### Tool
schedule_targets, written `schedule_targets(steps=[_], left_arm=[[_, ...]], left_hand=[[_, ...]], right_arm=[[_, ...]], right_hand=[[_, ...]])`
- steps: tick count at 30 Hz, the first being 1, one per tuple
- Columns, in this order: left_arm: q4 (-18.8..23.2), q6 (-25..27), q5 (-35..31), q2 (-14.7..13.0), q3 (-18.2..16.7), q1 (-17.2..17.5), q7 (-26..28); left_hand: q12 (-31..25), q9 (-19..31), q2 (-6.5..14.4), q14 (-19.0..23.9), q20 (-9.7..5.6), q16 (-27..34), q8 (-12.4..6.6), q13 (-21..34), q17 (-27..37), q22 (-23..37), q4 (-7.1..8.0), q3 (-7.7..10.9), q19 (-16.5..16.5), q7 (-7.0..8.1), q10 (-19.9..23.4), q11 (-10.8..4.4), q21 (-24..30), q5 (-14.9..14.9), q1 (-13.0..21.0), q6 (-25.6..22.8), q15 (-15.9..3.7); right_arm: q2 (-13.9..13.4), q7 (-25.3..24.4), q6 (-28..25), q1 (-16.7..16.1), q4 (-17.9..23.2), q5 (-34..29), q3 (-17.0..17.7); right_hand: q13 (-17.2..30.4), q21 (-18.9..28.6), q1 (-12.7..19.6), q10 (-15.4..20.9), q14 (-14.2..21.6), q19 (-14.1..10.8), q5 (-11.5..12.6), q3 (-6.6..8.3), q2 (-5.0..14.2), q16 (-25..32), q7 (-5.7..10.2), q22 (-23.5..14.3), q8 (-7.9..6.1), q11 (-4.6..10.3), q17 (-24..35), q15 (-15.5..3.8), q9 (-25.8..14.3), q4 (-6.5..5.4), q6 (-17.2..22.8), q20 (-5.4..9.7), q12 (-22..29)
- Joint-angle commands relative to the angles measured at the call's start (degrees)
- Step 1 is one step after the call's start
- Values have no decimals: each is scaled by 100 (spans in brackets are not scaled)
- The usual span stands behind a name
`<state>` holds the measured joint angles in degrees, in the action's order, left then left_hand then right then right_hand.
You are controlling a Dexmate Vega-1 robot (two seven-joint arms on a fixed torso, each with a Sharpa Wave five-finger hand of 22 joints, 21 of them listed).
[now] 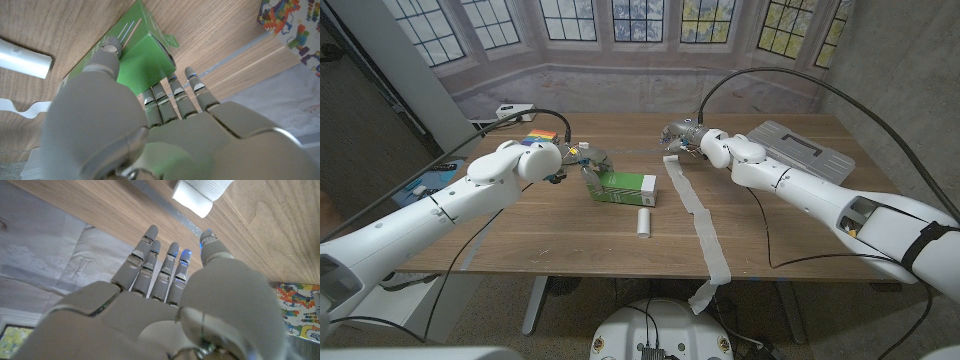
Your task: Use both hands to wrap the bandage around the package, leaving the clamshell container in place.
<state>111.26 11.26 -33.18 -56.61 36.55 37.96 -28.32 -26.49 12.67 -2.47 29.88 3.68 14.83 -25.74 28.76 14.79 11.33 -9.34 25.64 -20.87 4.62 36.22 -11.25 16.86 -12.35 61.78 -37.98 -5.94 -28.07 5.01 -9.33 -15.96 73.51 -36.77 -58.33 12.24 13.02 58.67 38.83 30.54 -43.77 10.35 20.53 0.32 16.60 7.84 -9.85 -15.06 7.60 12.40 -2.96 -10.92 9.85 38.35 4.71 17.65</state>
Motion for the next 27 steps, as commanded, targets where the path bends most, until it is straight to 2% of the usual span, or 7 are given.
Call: schedule_targets(steps=[1, 8, 27], left_arm=[[0, -6, 12, 8, 9, -10, -18], [-10, -2, 37, 0, 0, 11, 3], [42, 26, 41, -70, -41, 66, 22]], left_hand=[[17, 12, 321, 46, -11, -7, -296, 26, 24, 20, 69, 100, 10, 11, 19, -31, 18, -57, 177, -440, -1], [20, 12, 325, 46, -16, -14, -305, 34, 27, 20, 60, 108, 12, 15, 30, -35, 19, -61, 188, -438, -3], [48, 10, 311, 54, -27, -26, -347, 67, 49, 19, 47, 90, 9, 19, 37, -49, 24, -55, 193, -439, -9]], right_arm=[[100, 36, -31, 83, -304, -94, -139], [136, -22, -70, 75, -407, -174, -240], [327, -284, -22, 142, -803, -199, -388]], right_hand=[[10, -24, 36, 141, 128, -19, 21, 8, -30, 37, 4, -20, -41, 33, 24, -839, -19, -26, 115, 179, 37], [1, -30, 61, 239, 198, -32, 31, 28, -50, 24, 14, -20, -57, 98, 8, -841, -18, -23, 207, 178, 47], [-13, -42, 112, 400, 306, -68, 39, 53, -70, 1, 41, -19, -81, 66, 8, -923, -16, -27, 391, 202, 48]])
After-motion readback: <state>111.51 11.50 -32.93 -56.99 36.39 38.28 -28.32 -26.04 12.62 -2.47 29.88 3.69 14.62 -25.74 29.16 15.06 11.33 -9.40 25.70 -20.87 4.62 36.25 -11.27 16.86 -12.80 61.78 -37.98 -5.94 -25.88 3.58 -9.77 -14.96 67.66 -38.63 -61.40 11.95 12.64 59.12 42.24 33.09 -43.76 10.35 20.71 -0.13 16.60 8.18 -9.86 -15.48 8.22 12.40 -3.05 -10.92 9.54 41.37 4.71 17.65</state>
